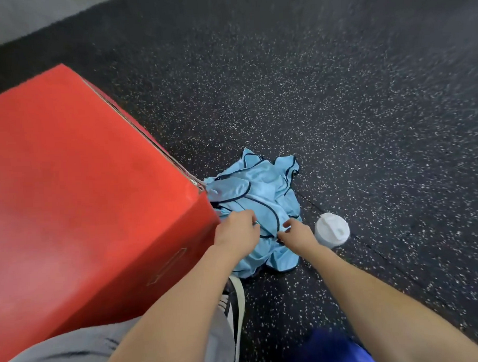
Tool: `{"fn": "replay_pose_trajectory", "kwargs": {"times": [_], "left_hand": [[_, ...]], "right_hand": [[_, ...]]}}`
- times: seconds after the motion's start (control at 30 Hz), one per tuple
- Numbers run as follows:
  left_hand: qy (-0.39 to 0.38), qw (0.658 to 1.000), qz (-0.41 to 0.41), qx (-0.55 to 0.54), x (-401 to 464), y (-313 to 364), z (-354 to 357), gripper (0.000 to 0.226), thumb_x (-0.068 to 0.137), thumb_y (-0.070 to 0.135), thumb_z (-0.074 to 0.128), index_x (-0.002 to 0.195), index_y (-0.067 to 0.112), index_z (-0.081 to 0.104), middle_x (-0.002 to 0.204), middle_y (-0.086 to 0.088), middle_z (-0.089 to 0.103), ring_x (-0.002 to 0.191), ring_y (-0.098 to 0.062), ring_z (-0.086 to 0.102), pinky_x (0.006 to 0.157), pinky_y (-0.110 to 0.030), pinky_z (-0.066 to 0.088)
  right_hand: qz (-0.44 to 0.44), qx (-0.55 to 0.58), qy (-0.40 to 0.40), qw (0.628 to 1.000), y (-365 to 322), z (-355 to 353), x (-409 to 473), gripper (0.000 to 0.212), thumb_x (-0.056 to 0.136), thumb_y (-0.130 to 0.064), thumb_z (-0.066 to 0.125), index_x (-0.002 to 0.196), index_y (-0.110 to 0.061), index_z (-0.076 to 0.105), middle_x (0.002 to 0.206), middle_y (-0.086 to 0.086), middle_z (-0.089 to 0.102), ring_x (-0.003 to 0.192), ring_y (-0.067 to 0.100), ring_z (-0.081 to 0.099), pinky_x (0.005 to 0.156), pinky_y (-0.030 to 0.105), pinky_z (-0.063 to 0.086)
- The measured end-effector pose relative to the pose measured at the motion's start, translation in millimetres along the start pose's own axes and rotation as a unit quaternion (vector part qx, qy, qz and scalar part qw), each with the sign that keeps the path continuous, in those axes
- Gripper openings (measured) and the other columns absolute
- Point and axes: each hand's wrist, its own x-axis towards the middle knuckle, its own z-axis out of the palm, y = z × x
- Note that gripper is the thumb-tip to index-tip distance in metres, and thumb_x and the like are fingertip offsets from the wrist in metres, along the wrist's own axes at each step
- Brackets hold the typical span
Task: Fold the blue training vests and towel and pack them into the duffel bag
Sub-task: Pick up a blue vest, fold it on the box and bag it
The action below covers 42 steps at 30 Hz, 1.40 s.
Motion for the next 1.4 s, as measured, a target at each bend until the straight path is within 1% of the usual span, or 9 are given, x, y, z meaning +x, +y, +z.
{"fn": "replay_pose_trajectory", "kwargs": {"times": [0.33, 0.43, 0.5, 0.57, 0.83, 0.97, 1.07, 1.2, 1.4], "left_hand": [[-0.018, 0.990, -0.057, -0.130, 36, -19, 16, 0.023, 0.092, 0.033, 0.058, 0.113, 0.029, 0.065, 0.102, 0.000, 0.072, 0.088, -0.023, 0.068, 0.083, -0.040, 0.058], [-0.015, 0.988, -0.051, -0.144, 37, -12, 15, 0.023, 0.093, 0.034, 0.057, 0.114, 0.031, 0.063, 0.099, 0.004, 0.072, 0.085, -0.020, 0.068, 0.080, -0.038, 0.058], [-0.009, 0.987, -0.044, -0.153, 31, -7, 9, 0.023, 0.094, 0.034, 0.055, 0.115, 0.030, 0.062, 0.097, 0.005, 0.070, 0.085, -0.020, 0.067, 0.080, -0.037, 0.057], [0.002, 0.987, -0.036, -0.154, 22, -5, 3, 0.024, 0.095, 0.032, 0.055, 0.116, 0.027, 0.063, 0.094, 0.006, 0.070, 0.085, -0.018, 0.066, 0.081, -0.036, 0.056], [0.075, 0.985, 0.033, -0.154, -37, 15, -46, 0.027, 0.096, 0.020, 0.053, 0.121, 0.022, 0.065, 0.100, 0.003, 0.073, 0.082, -0.016, 0.067, 0.082, -0.034, 0.057], [0.119, 0.977, 0.074, -0.158, -67, 24, -93, 0.028, 0.095, 0.016, 0.056, 0.122, 0.019, 0.065, 0.101, 0.006, 0.068, 0.084, -0.013, 0.065, 0.083, -0.021, 0.050], [0.158, 0.974, 0.095, -0.134, -90, 30, -135, 0.031, 0.092, 0.016, 0.059, 0.122, 0.021, 0.064, 0.103, 0.005, 0.066, 0.091, -0.012, 0.059, 0.082, -0.018, 0.042], [0.214, 0.957, 0.117, -0.154, -117, 42, -197, 0.034, 0.091, 0.016, 0.059, 0.124, 0.025, 0.063, 0.109, 0.003, 0.066, 0.094, -0.014, 0.063, 0.092, -0.026, 0.048], [0.304, 0.927, 0.155, -0.156, -166, 52, -287, 0.034, 0.091, 0.021, 0.064, 0.124, 0.027, 0.062, 0.111, 0.005, 0.066, 0.092, -0.018, 0.067, 0.092, -0.034, 0.052]], "right_hand": [[0.116, 0.168, 0.011, 0.979, -2, 31, 45, 0.039, 0.085, -0.015, 0.064, 0.116, -0.017, 0.040, 0.101, 0.016, 0.063, 0.081, 0.032, 0.072, 0.071, 0.045, 0.062], [0.132, 0.252, -0.002, 0.959, -1, 26, 49, 0.036, 0.071, -0.006, 0.064, 0.106, -0.009, 0.054, 0.070, 0.014, 0.067, 0.064, 0.029, 0.065, 0.058, 0.037, 0.053], [0.113, 0.281, -0.011, 0.953, -3, 20, 47, 0.013, 0.068, -0.003, 0.062, 0.081, -0.005, 0.060, 0.051, 0.010, 0.058, 0.061, 0.028, 0.056, 0.056, 0.035, 0.043], [0.088, 0.279, -0.015, 0.956, -11, 8, 39, 0.011, 0.076, 0.000, 0.062, 0.071, -0.008, 0.057, 0.046, 0.007, 0.054, 0.056, 0.026, 0.053, 0.054, 0.034, 0.040], [-0.070, 0.283, 0.005, 0.957, -64, -75, -31, 0.009, 0.098, -0.010, 0.060, 0.089, -0.010, 0.061, 0.079, 0.006, 0.066, 0.069, 0.023, 0.071, 0.054, 0.030, 0.048], [-0.165, 0.266, 0.028, 0.949, -102, -123, -81, 0.007, 0.101, -0.010, 0.057, 0.094, -0.011, 0.058, 0.086, 0.008, 0.067, 0.073, 0.024, 0.075, 0.068, 0.041, 0.058], [-0.239, 0.198, 0.073, 0.948, -138, -157, -124, 0.008, 0.099, -0.012, 0.060, 0.104, -0.007, 0.064, 0.091, 0.013, 0.070, 0.074, 0.016, 0.071, 0.063, 0.030, 0.059], [-0.316, 0.128, 0.121, 0.932, -199, -197, -180, 0.011, 0.096, -0.022, 0.064, 0.097, -0.012, 0.071, 0.080, 0.012, 0.072, 0.067, 0.016, 0.064, 0.071, 0.042, 0.060], [-0.429, 0.144, 0.144, 0.880, -288, -243, -266, 0.010, 0.095, -0.021, 0.067, 0.092, -0.012, 0.071, 0.069, 0.005, 0.065, 0.061, 0.013, 0.059, 0.066, 0.032, 0.055]]}}
